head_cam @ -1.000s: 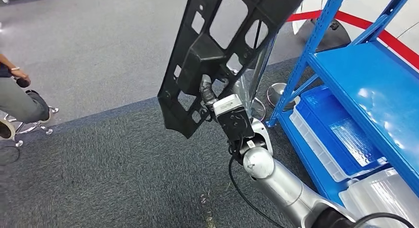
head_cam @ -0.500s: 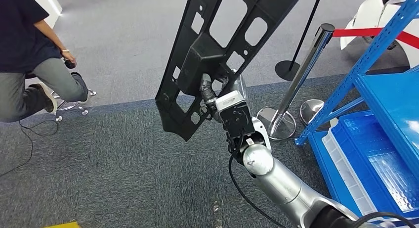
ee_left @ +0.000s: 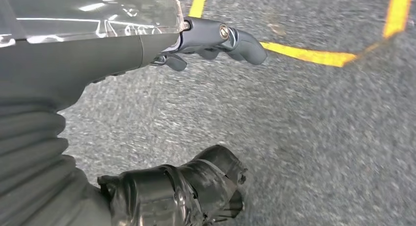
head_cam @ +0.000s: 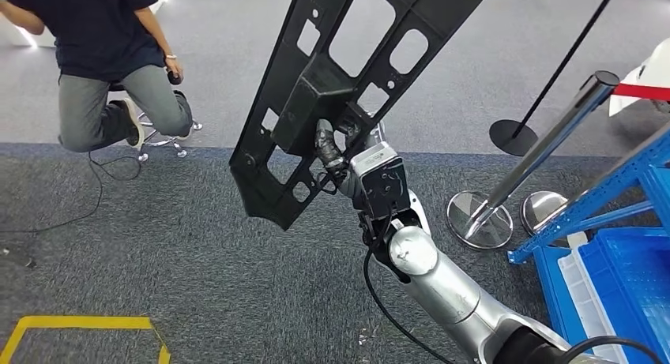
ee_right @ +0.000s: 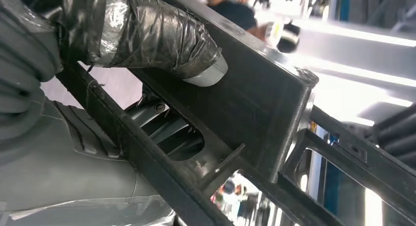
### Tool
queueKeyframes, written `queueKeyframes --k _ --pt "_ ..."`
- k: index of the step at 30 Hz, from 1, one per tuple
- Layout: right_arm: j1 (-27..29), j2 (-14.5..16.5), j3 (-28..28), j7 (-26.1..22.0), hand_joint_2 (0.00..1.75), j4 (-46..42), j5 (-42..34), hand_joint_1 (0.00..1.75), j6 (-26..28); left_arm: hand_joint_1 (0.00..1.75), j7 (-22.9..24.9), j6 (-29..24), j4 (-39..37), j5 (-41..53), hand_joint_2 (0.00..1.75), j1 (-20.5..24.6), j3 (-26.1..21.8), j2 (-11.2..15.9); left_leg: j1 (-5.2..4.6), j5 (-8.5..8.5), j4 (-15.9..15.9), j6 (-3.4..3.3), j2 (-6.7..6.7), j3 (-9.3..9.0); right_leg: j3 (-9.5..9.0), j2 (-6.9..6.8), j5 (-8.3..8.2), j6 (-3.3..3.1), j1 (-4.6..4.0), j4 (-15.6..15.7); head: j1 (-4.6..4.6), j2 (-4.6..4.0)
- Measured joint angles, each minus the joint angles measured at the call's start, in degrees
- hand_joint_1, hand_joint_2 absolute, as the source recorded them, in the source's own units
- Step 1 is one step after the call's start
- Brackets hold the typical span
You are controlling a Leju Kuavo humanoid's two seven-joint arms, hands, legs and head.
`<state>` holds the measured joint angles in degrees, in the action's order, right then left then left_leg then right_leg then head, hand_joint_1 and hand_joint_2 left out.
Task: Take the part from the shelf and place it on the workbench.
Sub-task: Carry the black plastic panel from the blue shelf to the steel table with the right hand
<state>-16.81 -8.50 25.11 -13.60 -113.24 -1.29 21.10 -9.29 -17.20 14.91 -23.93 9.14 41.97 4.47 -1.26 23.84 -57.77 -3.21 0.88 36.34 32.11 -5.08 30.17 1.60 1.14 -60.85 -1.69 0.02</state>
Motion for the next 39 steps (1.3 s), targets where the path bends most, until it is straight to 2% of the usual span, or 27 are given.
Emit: queueKeyframes --k 1,3,4,5,6,7,9,11,13,14,15,17,19,20,21,22,24,26,27,29,31,33,34,35,36,37,39 --pt "0.0 0.0 0.0 -0.1 1.75 0.0 -0.3 1.75 -0.1 0.00 0.0 0.0 0.0 0.1 1.75 0.1 0.0 0.0 0.21 -0.07 0.4 -0.38 -0.62 -0.56 1.13 1.68 1.19 0.06 0.03 -2.5 -0.12 -0.01" --pt "0.2 0.0 0.0 -0.2 1.75 0.1 -0.7 1.75 -0.3 0.00 0.0 0.1 0.0 0.2 1.75 0.4 0.0 -0.1 0.15 0.16 0.4 -1.04 -1.90 -0.90 5.20 4.43 3.95 0.03 -0.04 -9.8 -0.27 -0.01" --pt "0.3 0.0 0.0 -0.2 1.75 0.1 -0.7 1.75 -0.3 0.00 0.0 0.1 0.0 0.2 1.75 0.5 0.0 -0.1 0.14 0.34 0.2 -1.13 -2.77 -0.92 7.21 4.85 4.58 0.09 -0.05 -12.7 -0.35 -0.01" --pt "0.4 0.0 0.0 -0.2 1.75 0.2 -0.7 1.75 -0.3 0.00 0.0 0.1 0.0 0.2 1.75 0.6 0.0 -0.1 0.13 0.56 -0.1 -1.15 -3.67 -0.94 8.32 4.99 4.08 0.16 -0.04 -13.7 -0.37 0.00" --pt "0.5 0.0 0.0 -0.2 1.75 0.2 -0.8 1.75 -0.4 0.00 0.0 0.1 0.0 0.2 1.75 0.5 0.0 -0.1 0.14 0.80 -0.4 -1.07 -4.59 -0.96 8.40 5.10 2.53 0.19 -0.01 -12.6 -0.38 0.00" --pt "0.5 0.0 0.0 -0.2 1.75 0.3 -1.0 1.75 -0.6 0.00 0.0 0.1 0.0 0.2 1.75 0.5 0.0 -0.2 0.20 1.12 -0.8 -0.91 -5.51 -0.97 7.43 5.46 0.17 0.20 0.07 -9.5 -0.39 0.00" --pt "0.5 0.0 0.0 -0.5 1.75 0.3 -2.2 1.75 -1.4 0.00 0.0 0.2 0.0 0.2 1.75 0.4 0.0 -0.3 0.33 1.86 -2.0 -0.41 -7.12 -0.70 4.73 7.97 -2.82 0.12 0.41 -3.0 -0.35 -0.01" --pt "0.6 0.0 0.0 -1.0 1.75 0.3 -4.1 1.75 -2.7 0.00 -0.1 0.2 0.0 0.2 1.75 0.5 0.0 -0.3 0.57 2.17 -2.6 0.30 -8.55 -0.05 3.48 9.92 -3.02 -0.07 0.52 -0.4 -0.32 -0.01" --pt "0.6 0.0 0.0 -1.5 1.75 0.3 -5.9 1.75 -4.0 0.00 -0.1 0.2 0.0 0.2 1.75 0.3 0.0 -0.3 0.84 2.05 -2.5 0.99 -9.82 0.37 3.14 8.99 -3.02 -0.54 0.42 0.0 -0.37 0.00" --pt "0.6 0.0 0.0 -1.7 1.75 0.3 -6.5 1.75 -4.5 0.00 0.0 0.1 0.0 0.2 1.75 0.1 0.0 -0.3 0.80 2.20 -2.7 1.31 -9.17 0.50 2.78 8.23 -3.06 -0.89 0.44 0.4 -0.36 0.00" --pt "0.5 0.0 0.0 -1.8 1.75 0.3 -6.9 1.75 -4.8 0.00 0.0 0.1 -0.1 0.3 1.75 0.0 0.0 -0.4 0.73 2.71 -3.6 1.64 -7.68 0.94 2.35 7.44 -3.11 -1.25 0.50 0.9 -0.27 0.00" --pt "0.5 0.0 0.0 -2.0 1.75 0.4 -7.1 1.75 -5.2 0.00 0.0 0.0 -0.1 0.3 1.75 0.2 0.0 -0.5 0.75 5.01 -8.7 2.30 -3.48 3.55 1.52 5.74 -3.01 -1.78 0.41 1.5 -0.13 0.00" --pt "0.6 0.0 0.0 -2.0 1.75 0.4 -7.1 1.75 -5.3 0.00 0.0 0.0 -0.1 0.3 1.75 0.4 0.0 -0.6 1.20 7.20 -15.4 2.83 -1.72 7.45 1.07 3.94 -2.63 -1.99 0.27 1.6 -0.08 0.00" --pt "0.7 0.0 0.0 -2.0 1.75 0.5 -7.1 1.75 -5.3 0.00 0.0 0.0 -0.1 0.4 1.75 0.4 0.0 -0.6 1.43 7.13 -16.9 3.00 -1.46 8.60 0.84 3.10 -2.38 -1.99 0.26 1.6 -0.07 0.00" --pt "0.7 0.0 0.0 -2.0 1.75 0.5 -7.0 1.75 -5.4 0.00 0.0 0.1 -0.1 0.4 1.75 0.3 0.0 -0.6 1.65 6.02 -16.4 3.14 -1.25 8.68 0.56 2.31 -2.11 -1.92 0.28 1.6 -0.07 0.00" --pt "0.7 0.0 0.0 -2.0 1.75 0.6 -7.0 1.75 -5.4 0.00 0.0 0.1 -0.1 0.4 1.75 0.2 0.0 -0.7 1.82 3.98 -13.7 3.21 -0.83 7.57 0.19 1.55 -1.80 -1.80 0.30 1.6 -0.07 0.00" --pt "0.7 0.0 0.0 -2.0 1.75 0.6 -6.8 1.75 -5.5 0.00 0.0 0.1 -0.1 0.5 1.75 0.2 0.0 -0.7 1.61 0.49 -6.2 3.13 1.55 3.98 -0.56 0.21 -1.13 -1.36 0.17 1.6 -0.05 0.00" --pt "0.7 0.0 0.0 -1.9 1.75 0.7 -6.7 1.75 -5.6 0.00 0.0 0.2 -0.1 0.5 1.75 0.4 0.0 -0.8 0.85 -0.13 -2.4 2.55 3.48 2.09 -1.07 -0.91 -0.57 -0.70 -0.10 1.7 -0.14 0.00" --pt "0.6 0.0 0.0 -1.8 1.75 0.7 -6.7 1.75 -5.7 0.00 0.0 0.4 -0.1 0.5 1.75 0.5 0.0 -0.8 0.43 0.21 -2.2 2.17 3.46 1.91 -1.29 -1.54 -0.37 -0.34 -0.24 1.8 -0.19 0.00" --pt "0.6 0.0 0.0 -1.6 1.75 0.7 -6.5 1.75 -6.0 0.00 0.0 0.6 -0.1 0.5 1.75 0.4 0.0 -0.7 0.42 0.32 -1.6 1.41 2.07 1.59 -1.96 -2.37 0.17 0.38 -0.08 2.1 -0.29 0.01" --pt "0.5 0.0 0.0 -1.5 1.75 0.8 -6.4 1.75 -6.2 0.00 -0.1 0.7 -0.2 0.5 1.75 0.4 0.0 -0.7 0.70 0.32 -0.9 0.73 0.59 0.71 -1.35 0.14 1.64 0.87 0.21 -0.1 -0.44 0.01" --pt "0.5 -0.1 0.0 -1.5 1.75 0.9 -6.4 1.75 -6.2 0.00 -0.1 0.9 -0.2 0.3 1.75 0.7 0.0 -0.7 0.79 0.42 -0.6 -0.06 -0.95 0.17 2.24 3.68 4.23 0.84 0.22 -6.8 -0.59 0.00" --pt "0.6 -0.1 0.0 -1.4 1.75 0.9 -6.3 1.75 -6.3 0.00 0.0 1.0 -0.2 0.2 1.75 0.8 0.0 -0.7 0.73 0.51 -0.6 -0.39 -1.82 0.09 4.68 4.44 5.27 0.76 0.14 -10.5 -0.62 0.00" --pt "0.8 -0.2 0.0 -1.3 1.75 1.0 -6.0 1.75 -6.2 0.00 0.1 1.1 -0.2 0.0 1.75 0.9 0.0 -0.7 0.68 0.63 -0.7 -0.61 -2.74 0.03 6.56 4.74 5.43 0.71 0.07 -12.9 -0.62 0.00" --pt "0.9 -0.3 0.0 -1.0 1.75 1.2 -5.4 1.75 -6.1 0.00 0.1 1.3 -0.2 -0.1 1.75 0.8 0.0 -0.7 0.67 0.77 -0.9 -0.62 -3.76 -0.06 7.60 4.93 4.49 0.68 0.05 -13.4 -0.63 0.00" --pt "0.9 -0.4 0.0 -0.7 1.75 1.3 -4.5 1.75 -5.9 0.00 0.1 1.4 -0.2 -0.1 1.75 0.7 0.0 -0.7 0.70 0.97 -1.1 -0.53 -4.75 -0.19 7.48 5.20 2.45 0.64 0.07 -11.7 -0.63 0.00" --pt "0.9 -0.5 0.0 0.0 1.75 1.4 -2.6 1.75 -5.4 0.00 0.1 1.5 -0.2 0.0 1.75 0.6 0.0 -0.7 0.77 1.51 -1.8 -0.08 -6.59 -0.22 5.47 7.41 -1.97 0.55 0.34 -4.9 -0.63 0.00"
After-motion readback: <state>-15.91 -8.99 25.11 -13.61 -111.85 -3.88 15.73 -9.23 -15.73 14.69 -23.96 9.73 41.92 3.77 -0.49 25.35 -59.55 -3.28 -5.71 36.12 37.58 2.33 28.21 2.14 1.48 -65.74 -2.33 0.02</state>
